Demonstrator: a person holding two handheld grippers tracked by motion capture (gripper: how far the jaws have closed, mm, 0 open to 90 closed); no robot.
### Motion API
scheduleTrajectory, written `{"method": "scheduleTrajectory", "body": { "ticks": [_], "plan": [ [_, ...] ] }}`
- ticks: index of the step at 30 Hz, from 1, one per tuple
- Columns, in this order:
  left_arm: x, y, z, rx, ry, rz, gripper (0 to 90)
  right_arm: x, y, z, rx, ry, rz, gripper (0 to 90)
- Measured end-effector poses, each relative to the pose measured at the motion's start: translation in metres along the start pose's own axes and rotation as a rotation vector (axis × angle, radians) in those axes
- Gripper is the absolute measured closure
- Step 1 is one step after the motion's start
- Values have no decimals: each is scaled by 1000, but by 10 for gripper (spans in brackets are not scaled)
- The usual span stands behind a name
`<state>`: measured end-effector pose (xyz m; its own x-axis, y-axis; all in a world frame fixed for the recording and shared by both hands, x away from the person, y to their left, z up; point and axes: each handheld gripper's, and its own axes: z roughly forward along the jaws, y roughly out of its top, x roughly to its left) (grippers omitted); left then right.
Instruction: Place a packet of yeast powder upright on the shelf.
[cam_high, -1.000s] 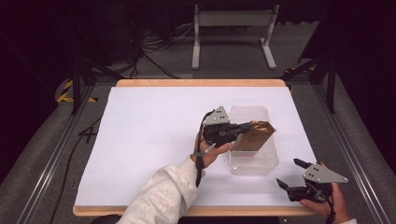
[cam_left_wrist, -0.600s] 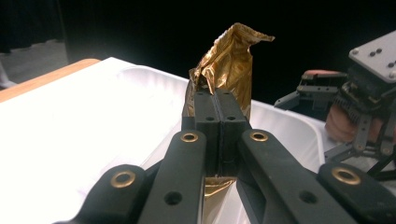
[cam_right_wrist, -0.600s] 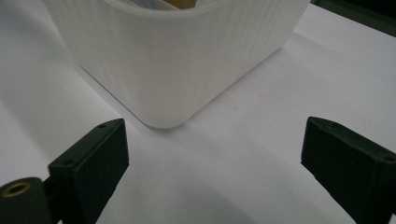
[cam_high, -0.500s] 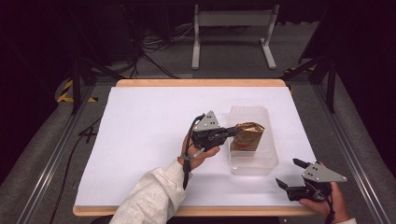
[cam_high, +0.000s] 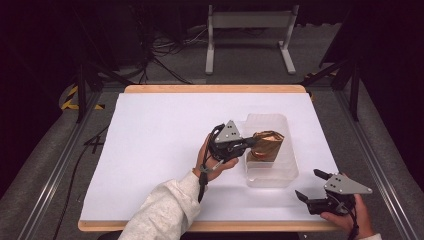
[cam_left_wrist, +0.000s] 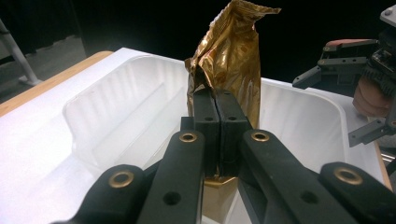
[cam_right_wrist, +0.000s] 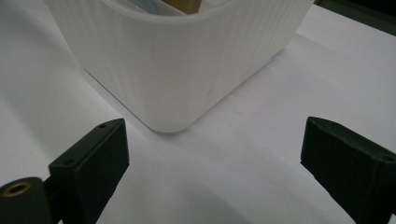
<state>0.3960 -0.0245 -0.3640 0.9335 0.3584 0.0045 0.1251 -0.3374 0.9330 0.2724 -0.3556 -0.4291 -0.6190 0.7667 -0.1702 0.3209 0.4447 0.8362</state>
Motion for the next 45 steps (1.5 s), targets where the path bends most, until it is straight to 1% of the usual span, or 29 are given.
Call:
{"method": "scheduleTrajectory", "body": {
  "ticks": [1, 4, 5, 6, 8, 9, 11, 14, 17, 19, 22, 24, 26, 28, 29, 32, 33, 34, 36, 37, 39, 41, 42, 45],
  "plan": [
    [0, 1, 0, 7, 4, 10, 889, 1, 1, -1, -5, 3, 0, 84],
    [0, 4, 0, 27, 12, 19, 882, 1, 1, -1, 1, -3, 4, 84],
    [0, 5, 0, 33, 17, 30, 883, 1, 1, 0, 12, -9, 7, 84],
    [0, 6, 0, 37, 19, 39, 882, 2, 1, 0, 13, -6, 4, 84],
    [-1, 8, 1, 43, 19, 42, 876, 3, 2, 1, 12, -3, -2, 84],
    [-1, 10, 1, 52, 27, 54, 871, 3, 2, 1, 14, -4, -3, 84],
    [-2, 10, 1, 60, 26, 57, 861, 2, 1, 1, 13, -3, 0, 85],
    [-3, 12, 3, 84, 33, 84, 856, 2, 1, 1, 17, -5, 0, 85],
    [-3, 13, 3, 89, 33, 99, 847, 2, 1, 1, 13, 0, -7, 85],
    [-3, 14, 2, 101, 38, 107, 833, 2, 1, 2, 19, -1, -8, 84],
    [-3, 16, 0, 104, 43, 119, 822, 2, 0, 3, 26, 1, -9, 84],
    [-4, 19, 0, 114, 55, 150, 812, 2, -1, 3, 26, 0, -11, 84],
    [-5, 20, -1, 116, 60, 158, 810, 2, -1, 3, 26, -1, -13, 84],
    [-6, 22, -1, 123, 56, 167, 814, 3, -1, 2, 24, 1, -15, 85],
    [-8, 22, -1, 124, 68, 173, 813, 3, 0, 2, 24, -1, -17, 84],
    [-8, 22, -3, 120, 68, 168, 799, 4, 0, 2, 24, -4, -21, 84],
    [-8, 22, -4, 121, 72, 173, 799, 4, 0, 2, 25, -2, -21, 84],
    [-8, 22, -5, 118, 75, 167, 794, 4, 0, 2, 24, 0, -24, 84],
    [-7, 22, -7, 114, 86, 167, 752, 4, 1, 2, 24, 1, -22, 84],
    [-7, 22, -8, 109, 82, 161, 745, 4, 1, 2, 24, 0, -22, 84],
    [-7, 22, -9, 107, 89, 164, 720, 5, 1, 2, 23, -1, -24, 83],
    [-7, 22, -12, 94, 95, 166, 707, 5, 1, 2, 25, 1, -23, 83],
    [-7, 24, -14, 78, 110, 167, 692, 5, 1, 2, 24, 0, -24, 83],
    [-7, 24, -16, 80, 120, 172, 664, 5, 1, 2, 23, -2, -25, 83]
  ]
}}
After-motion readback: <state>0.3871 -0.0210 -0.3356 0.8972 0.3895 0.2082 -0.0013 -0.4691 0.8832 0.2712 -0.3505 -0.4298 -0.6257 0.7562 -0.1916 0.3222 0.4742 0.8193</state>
